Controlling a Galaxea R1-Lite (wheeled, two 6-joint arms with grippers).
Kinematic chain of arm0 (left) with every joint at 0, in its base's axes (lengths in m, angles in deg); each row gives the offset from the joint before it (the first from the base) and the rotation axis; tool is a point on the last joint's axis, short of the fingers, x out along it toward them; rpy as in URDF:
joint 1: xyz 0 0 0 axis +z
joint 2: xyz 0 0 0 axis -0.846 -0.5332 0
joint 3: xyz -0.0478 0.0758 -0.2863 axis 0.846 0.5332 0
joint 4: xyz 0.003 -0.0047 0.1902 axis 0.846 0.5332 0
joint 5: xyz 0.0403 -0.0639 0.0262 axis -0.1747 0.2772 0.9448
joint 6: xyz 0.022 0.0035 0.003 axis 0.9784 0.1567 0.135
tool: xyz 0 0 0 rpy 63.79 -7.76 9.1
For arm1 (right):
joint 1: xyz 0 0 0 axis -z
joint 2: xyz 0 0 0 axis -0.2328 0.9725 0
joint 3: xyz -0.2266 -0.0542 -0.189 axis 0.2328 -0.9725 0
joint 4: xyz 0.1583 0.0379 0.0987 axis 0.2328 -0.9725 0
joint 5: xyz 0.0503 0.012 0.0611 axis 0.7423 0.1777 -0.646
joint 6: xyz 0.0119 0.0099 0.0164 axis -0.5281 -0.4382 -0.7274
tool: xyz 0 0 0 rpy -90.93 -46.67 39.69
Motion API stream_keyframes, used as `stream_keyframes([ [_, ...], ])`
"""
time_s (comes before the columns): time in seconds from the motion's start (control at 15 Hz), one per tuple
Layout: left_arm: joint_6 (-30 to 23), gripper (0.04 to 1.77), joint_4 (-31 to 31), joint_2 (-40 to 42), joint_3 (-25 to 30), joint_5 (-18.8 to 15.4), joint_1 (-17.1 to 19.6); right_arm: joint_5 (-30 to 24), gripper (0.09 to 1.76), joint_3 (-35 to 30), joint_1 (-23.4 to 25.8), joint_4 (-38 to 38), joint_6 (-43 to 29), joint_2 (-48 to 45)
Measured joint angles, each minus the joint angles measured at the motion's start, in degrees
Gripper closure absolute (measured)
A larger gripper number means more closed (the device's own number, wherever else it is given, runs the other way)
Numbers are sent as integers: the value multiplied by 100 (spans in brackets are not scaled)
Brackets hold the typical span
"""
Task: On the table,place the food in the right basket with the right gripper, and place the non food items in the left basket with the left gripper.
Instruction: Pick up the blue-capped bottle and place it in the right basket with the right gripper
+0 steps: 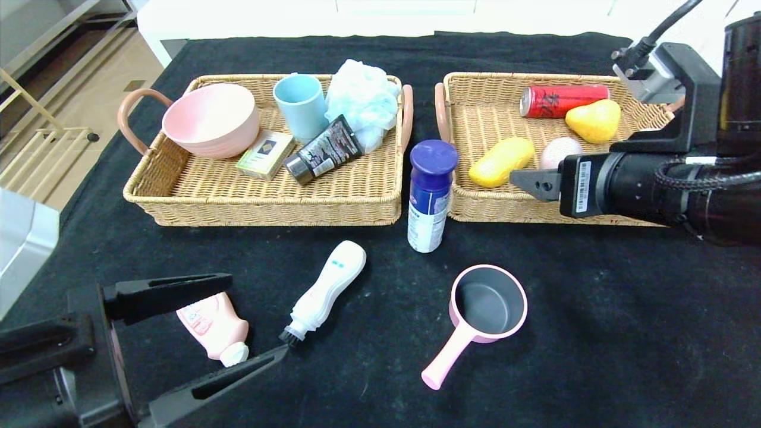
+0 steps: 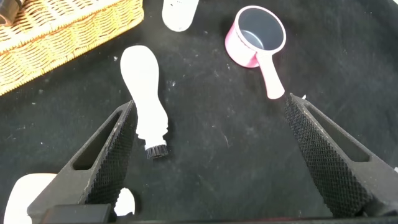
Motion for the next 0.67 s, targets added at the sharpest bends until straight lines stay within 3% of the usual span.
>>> stream_keyframes([
  [0.4,6,9,0,7,-9,-4,0,-349,15,-1297,-724,1309,93,-441],
  [0.67,6,9,-13,35,-22,-6,10,-360,15,-1590,-1093,1770,512,-271],
])
